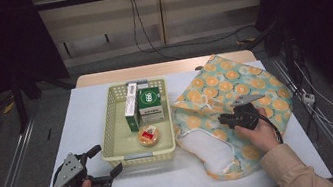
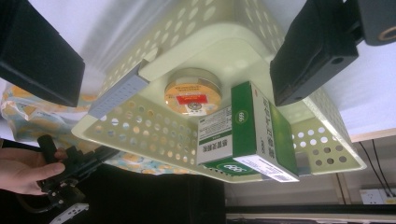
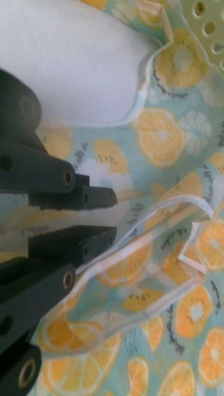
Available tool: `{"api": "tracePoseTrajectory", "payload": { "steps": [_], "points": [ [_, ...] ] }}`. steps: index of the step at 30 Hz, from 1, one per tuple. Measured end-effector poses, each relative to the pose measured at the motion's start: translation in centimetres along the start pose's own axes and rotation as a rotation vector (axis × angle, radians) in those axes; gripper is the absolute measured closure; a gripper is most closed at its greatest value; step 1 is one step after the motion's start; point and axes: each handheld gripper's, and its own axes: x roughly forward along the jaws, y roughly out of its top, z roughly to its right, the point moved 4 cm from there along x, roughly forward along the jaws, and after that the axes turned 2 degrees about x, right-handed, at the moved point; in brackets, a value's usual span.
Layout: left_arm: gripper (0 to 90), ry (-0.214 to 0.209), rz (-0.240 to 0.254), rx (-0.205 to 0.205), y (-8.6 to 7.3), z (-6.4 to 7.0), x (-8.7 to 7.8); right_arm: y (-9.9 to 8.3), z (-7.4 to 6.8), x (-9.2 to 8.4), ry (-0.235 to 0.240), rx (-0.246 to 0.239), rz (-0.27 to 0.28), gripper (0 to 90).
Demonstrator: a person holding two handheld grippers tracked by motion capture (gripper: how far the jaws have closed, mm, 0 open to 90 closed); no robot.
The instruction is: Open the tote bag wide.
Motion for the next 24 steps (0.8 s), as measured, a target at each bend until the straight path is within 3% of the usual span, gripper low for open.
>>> {"api": "tracePoseTrajectory", "payload": {
  "steps": [3, 11, 15, 22, 24],
  "points": [
    [2.8, 0.001, -0.001, 0.002, 0.0, 0.0, 0.0, -0.2, 0.4, 0.0, -0.011, 0.012, -0.008, 74.4],
    [2.8, -0.003, -0.006, 0.007, -0.1, 0.0, 0.0, -0.6, 0.6, 0.2, -0.031, -0.016, -0.049, 58.5],
    [2.8, -0.002, -0.006, 0.008, -0.1, 0.0, 0.0, -1.0, 0.8, 0.5, -0.05, -0.032, -0.076, 57.5],
    [2.8, -0.004, 0.0, 0.007, 0.0, 0.0, 0.0, -1.3, 0.9, 0.6, -0.045, -0.02, -0.064, 57.3],
    [2.8, -0.005, 0.001, 0.007, 0.1, 0.1, 0.0, -1.3, 1.1, 0.6, -0.035, -0.014, -0.061, 60.8]
  ]
}}
